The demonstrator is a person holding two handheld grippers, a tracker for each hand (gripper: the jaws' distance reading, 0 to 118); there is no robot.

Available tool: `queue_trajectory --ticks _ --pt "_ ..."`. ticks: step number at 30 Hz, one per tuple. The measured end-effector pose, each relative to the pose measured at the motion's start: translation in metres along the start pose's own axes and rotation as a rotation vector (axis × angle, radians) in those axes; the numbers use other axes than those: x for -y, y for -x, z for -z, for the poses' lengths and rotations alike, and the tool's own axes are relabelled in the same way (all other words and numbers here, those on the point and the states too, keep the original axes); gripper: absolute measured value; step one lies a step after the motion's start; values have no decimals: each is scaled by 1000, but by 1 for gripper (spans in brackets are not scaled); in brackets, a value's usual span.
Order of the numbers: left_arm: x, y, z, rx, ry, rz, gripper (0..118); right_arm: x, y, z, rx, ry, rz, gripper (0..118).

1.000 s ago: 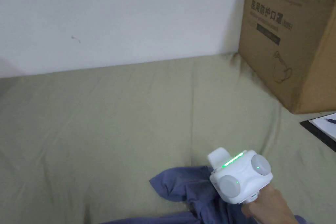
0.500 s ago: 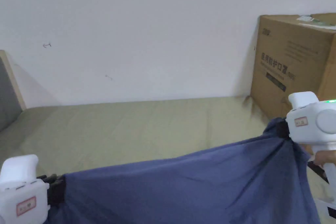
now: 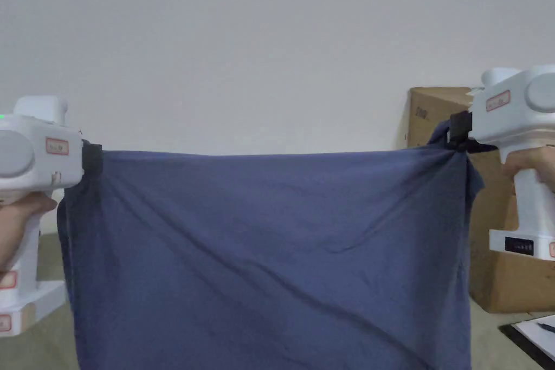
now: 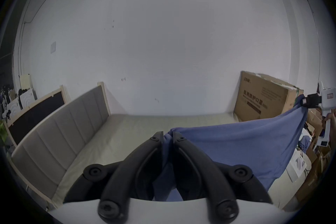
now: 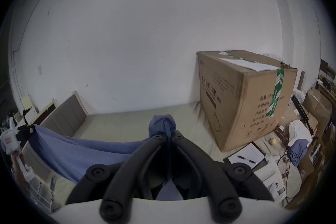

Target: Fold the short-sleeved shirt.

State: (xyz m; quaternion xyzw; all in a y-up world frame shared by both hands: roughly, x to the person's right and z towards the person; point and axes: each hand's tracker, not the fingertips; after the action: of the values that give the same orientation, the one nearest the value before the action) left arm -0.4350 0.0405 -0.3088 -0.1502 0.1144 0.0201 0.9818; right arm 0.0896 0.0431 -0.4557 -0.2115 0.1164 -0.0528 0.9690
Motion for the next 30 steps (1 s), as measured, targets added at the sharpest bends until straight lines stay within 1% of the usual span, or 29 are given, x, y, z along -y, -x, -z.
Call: queue_trajectory --ticks 2,6,9,11,14,16,18,23,24,26,27,29,30 --pt "-24 -2 9 -19 -16 0 7 -19 8 3 -2 -21 4 3" --pt "-66 1 25 -43 -67 21 7 -66 24 6 2 -71 -15 3" --pt "-97 8 43 -36 -89 -10 7 -100 37 8 15 -130 -32 3" --pt "-117 8 57 -47 -77 -5 7 -116 42 14 15 -147 -32 3" --pt "-135 9 73 -79 -106 20 7 -127 48 23 17 -148 -30 3" --pt "-141 10 79 -80 -129 12 7 -127 51 31 30 -149 -74 3" --pt "-138 10 86 -73 -157 -10 7 -122 54 41 49 -146 -102 3" --pt "-104 8 125 -80 -131 29 7 -98 47 77 48 -92 -84 3" --pt "-92 8 137 -80 -101 32 7 -109 50 56 58 -65 -103 3" --pt "-66 10 164 -85 -31 10 7 -107 50 56 52 -26 -103 3" --pt "-48 12 180 -86 9 8 7 -80 42 101 57 48 -102 3" --pt "-11 13 210 -88 94 8 7 -64 41 120 66 94 -128 3" --pt "12 13 227 -95 141 6 7 -33 38 157 71 109 -141 3"
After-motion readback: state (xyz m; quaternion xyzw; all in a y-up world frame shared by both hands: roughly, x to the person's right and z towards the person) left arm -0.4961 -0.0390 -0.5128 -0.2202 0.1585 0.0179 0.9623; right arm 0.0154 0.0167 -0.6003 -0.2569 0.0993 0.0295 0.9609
